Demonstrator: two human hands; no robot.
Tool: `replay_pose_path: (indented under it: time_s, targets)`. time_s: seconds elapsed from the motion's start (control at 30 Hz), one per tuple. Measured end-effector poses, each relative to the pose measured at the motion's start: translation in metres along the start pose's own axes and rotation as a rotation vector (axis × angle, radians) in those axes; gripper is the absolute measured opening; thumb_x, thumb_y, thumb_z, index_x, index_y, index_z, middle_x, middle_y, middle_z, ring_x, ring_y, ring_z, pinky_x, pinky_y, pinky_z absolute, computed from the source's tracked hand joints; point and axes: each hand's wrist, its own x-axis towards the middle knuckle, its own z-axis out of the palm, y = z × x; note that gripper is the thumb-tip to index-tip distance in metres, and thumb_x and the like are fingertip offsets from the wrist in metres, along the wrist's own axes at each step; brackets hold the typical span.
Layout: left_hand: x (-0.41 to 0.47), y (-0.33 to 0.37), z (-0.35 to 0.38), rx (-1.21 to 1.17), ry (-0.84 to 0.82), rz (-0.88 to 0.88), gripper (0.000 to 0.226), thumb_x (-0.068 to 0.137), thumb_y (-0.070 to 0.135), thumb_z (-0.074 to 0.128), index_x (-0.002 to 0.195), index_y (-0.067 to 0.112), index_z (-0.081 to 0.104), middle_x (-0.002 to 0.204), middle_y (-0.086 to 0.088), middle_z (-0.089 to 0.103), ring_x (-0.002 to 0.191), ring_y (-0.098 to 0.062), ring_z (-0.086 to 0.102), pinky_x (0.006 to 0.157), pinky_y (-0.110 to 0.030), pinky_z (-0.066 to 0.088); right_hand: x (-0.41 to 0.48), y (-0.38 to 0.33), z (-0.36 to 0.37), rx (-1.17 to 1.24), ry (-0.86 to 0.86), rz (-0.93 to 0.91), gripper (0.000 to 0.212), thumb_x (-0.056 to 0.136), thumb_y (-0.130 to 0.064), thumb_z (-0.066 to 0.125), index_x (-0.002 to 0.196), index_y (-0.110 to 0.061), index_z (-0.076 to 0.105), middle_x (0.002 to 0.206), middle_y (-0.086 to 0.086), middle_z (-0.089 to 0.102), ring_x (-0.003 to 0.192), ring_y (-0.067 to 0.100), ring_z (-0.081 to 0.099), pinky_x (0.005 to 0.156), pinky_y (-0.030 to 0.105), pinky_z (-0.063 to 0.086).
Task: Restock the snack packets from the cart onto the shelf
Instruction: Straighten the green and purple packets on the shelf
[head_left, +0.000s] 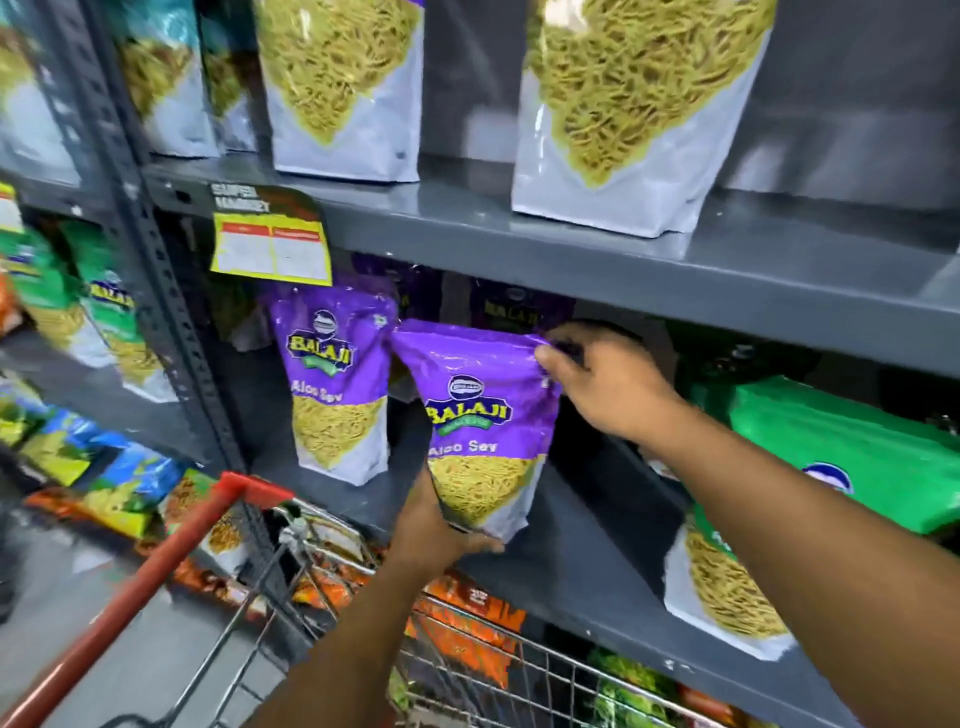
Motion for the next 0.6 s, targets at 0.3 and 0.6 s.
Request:
replay_pose_path:
  time_s: [0.3, 0.6]
  targets:
    - [0.005, 0.01, 0.001, -0.022, 0.006, 0.021, 0.1, 0.037, 0.033, 0.096, 0.122, 0.023, 0.046, 0.105, 0.012, 0.057, 0.096, -0.008, 0.055, 0.077, -0.017, 0.041, -0.006, -0.007, 0.006, 0.012, 0.51, 0.042, 0.05, 0.084, -0.042, 0.04, 0.094, 0.0, 0.064, 0.09, 0.033, 0.068, 0.084, 0.046, 0.065, 0.072, 0.047, 0.05]
    - [-0.001, 0.005, -0.002, 0.003, -0.006, -0.006, 0.102, 0.035, 0.042, 0.091, 0.123, 0.039, 0.039, 0.119, 0.01, 0.062, 0.105, -0.012, 0.061, 0.09, -0.036, 0.054, 0.057, -0.075, 0.04, -0.451, 0.044, -0.155, 0.037, 0.089, -0.046, 0.05, 0.095, -0.011, 0.059, 0.087, 0.013, 0.063, 0.087, 0.035, 0.063, 0.067, 0.032, 0.045]
